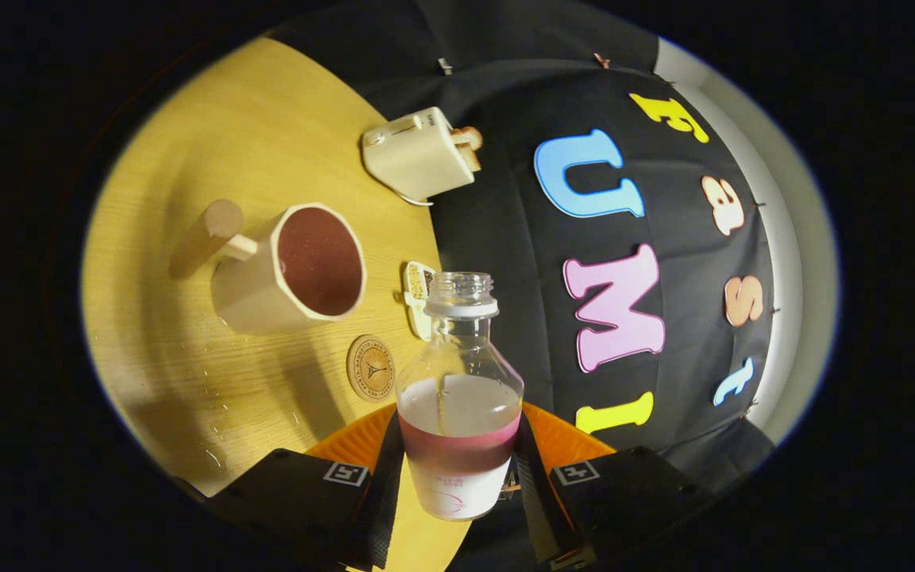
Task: Take the bottle from table, then pour the juice into the cup, finally place the bottle on the coaster
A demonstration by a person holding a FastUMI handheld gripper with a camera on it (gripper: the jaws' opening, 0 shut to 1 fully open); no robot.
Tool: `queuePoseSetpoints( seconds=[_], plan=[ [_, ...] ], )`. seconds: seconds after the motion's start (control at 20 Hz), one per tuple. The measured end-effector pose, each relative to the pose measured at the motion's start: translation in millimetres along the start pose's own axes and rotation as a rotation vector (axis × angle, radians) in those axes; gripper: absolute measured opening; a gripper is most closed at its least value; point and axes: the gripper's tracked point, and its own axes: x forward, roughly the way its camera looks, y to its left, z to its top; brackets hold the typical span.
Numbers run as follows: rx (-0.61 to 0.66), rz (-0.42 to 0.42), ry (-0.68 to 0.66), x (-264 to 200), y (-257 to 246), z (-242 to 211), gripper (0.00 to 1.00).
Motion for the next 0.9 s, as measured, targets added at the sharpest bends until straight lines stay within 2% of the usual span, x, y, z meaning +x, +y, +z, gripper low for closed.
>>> queuePoseSetpoints(
  seconds=[0.45,0.9],
  plan=[
    [-0.188,0.058,0.056,14,18,-1,0.69],
    [-0.293,0.083,0.065,24,23,-4,0.69]
  ],
)
